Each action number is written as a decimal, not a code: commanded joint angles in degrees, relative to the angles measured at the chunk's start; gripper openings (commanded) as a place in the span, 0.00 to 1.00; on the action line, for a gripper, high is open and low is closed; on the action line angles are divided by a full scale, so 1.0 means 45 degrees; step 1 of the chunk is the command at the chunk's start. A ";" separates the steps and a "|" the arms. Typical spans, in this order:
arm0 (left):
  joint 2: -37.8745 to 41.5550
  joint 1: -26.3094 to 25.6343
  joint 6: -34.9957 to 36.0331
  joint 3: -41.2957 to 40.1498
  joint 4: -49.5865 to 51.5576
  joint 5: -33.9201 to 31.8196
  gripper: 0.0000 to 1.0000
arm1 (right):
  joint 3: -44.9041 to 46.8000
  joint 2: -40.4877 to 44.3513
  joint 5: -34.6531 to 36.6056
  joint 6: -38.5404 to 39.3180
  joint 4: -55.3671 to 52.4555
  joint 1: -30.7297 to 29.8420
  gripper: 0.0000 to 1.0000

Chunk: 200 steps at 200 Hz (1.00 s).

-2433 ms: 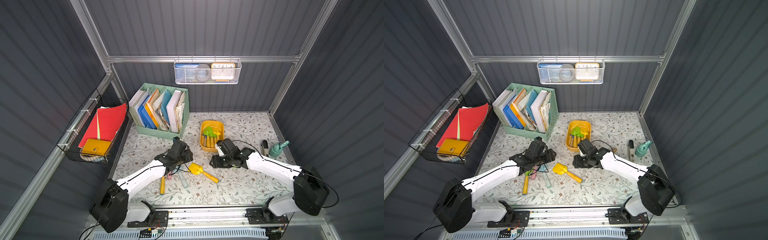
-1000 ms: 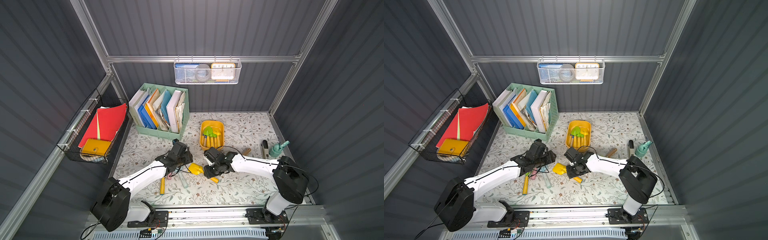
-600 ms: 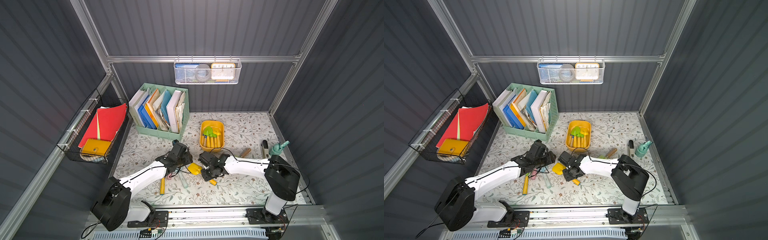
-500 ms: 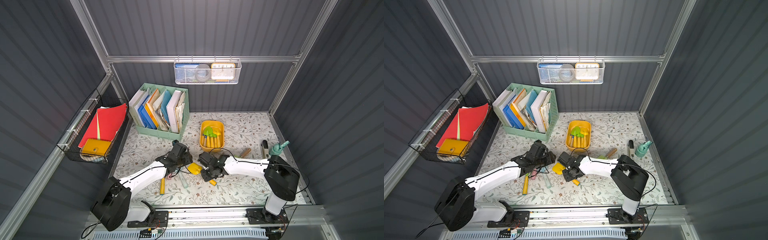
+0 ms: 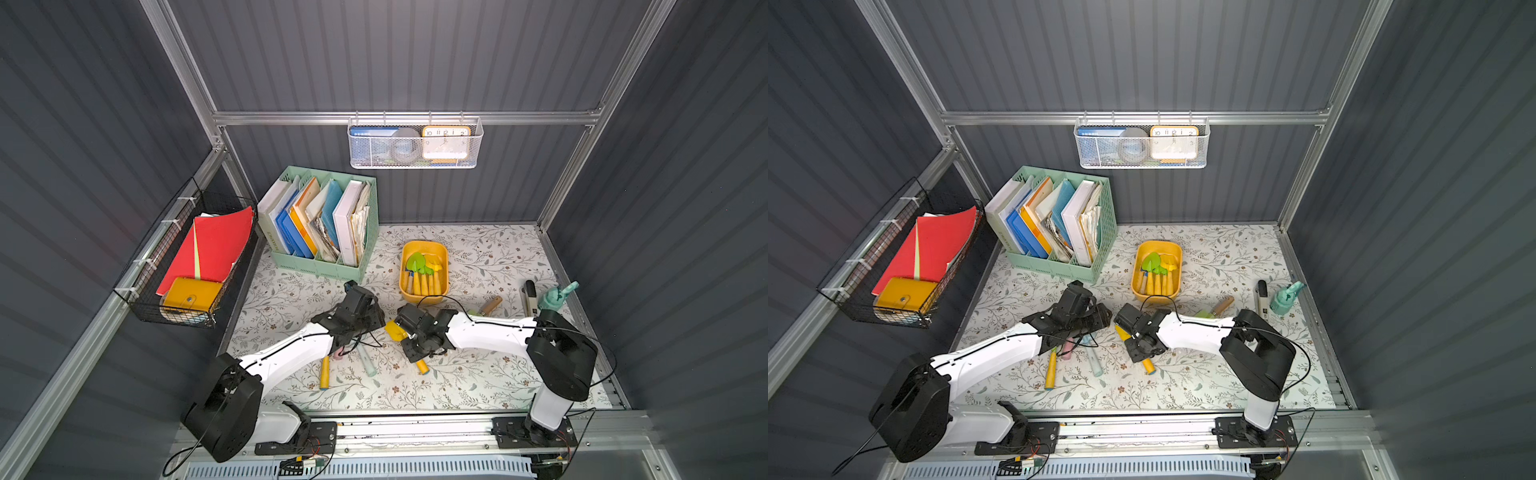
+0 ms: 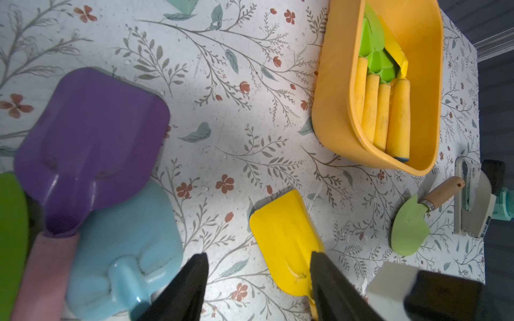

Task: Put the shovel into the storage box
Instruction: Pick up the shovel from the center of the board, then place the shovel in the storage box.

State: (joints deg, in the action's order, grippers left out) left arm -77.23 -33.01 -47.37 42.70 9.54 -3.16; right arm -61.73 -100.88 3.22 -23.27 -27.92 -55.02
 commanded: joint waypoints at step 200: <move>0.0075 -0.0027 0.0135 0.0551 -0.0538 0.0394 0.64 | -0.1014 0.3023 0.1019 -0.0787 -0.1992 0.1232 0.10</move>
State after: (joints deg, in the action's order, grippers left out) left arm -77.91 -33.01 -47.35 43.83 7.42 -2.00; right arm -64.05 -88.18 6.72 -25.02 -34.83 -51.00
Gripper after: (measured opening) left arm 0.638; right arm 0.233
